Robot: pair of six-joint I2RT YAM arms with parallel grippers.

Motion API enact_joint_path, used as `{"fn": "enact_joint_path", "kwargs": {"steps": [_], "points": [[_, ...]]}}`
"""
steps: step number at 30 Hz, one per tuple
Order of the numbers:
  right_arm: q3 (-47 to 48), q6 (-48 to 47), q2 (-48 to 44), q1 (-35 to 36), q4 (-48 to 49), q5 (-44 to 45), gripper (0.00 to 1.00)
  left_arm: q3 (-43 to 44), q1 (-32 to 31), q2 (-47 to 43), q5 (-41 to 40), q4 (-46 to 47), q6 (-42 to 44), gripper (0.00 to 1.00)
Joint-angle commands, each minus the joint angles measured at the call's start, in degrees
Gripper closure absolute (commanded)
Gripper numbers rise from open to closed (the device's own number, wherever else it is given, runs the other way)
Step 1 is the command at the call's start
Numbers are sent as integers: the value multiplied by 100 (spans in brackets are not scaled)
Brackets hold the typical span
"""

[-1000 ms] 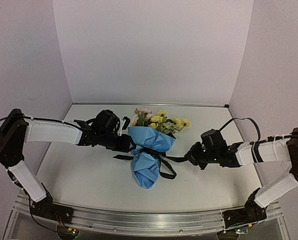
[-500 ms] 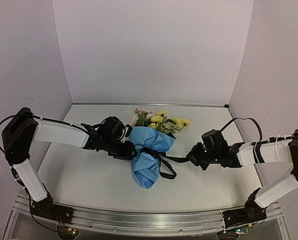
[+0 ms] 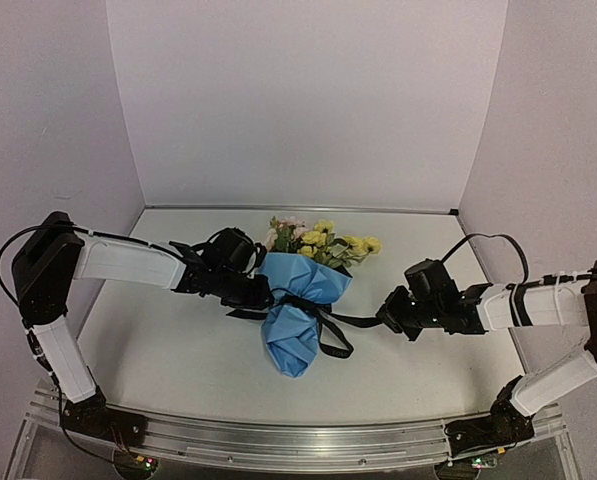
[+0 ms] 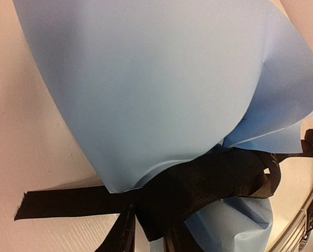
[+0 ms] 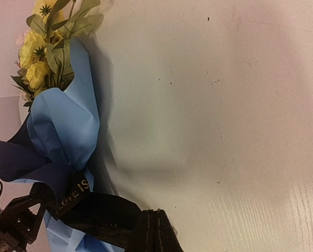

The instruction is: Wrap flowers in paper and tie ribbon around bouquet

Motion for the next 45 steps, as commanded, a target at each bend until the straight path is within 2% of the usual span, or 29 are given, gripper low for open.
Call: {"fn": "enact_joint_path", "kwargs": {"steps": [1,5,15,24,28,35,41,45], "points": [[214,-157,-130,-6,-141,182,100,296,-2,33,-152,-46,60,87],[299,-256,-155,-7,-266,279,100,319,-3,-16,-465,-176,86,99],[808,-753,-52,-7,-890,342,100,598,109,-170,-1455,-661,724,100],[982,-1038,67,28,-1410,614,100,872,172,-85,-1674,-930,1443,100],[914,-1049,70,40,-1501,672,100,971,222,16,-1437,-976,1412,95],[912,-1057,106,91,-1495,658,100,1088,224,296,-1081,-846,765,94],[971,-1066,169,148,-1495,657,100,1033,223,310,-782,-698,441,81],[991,-1059,177,161,-1495,667,100,935,214,279,-549,-616,245,76]]}}
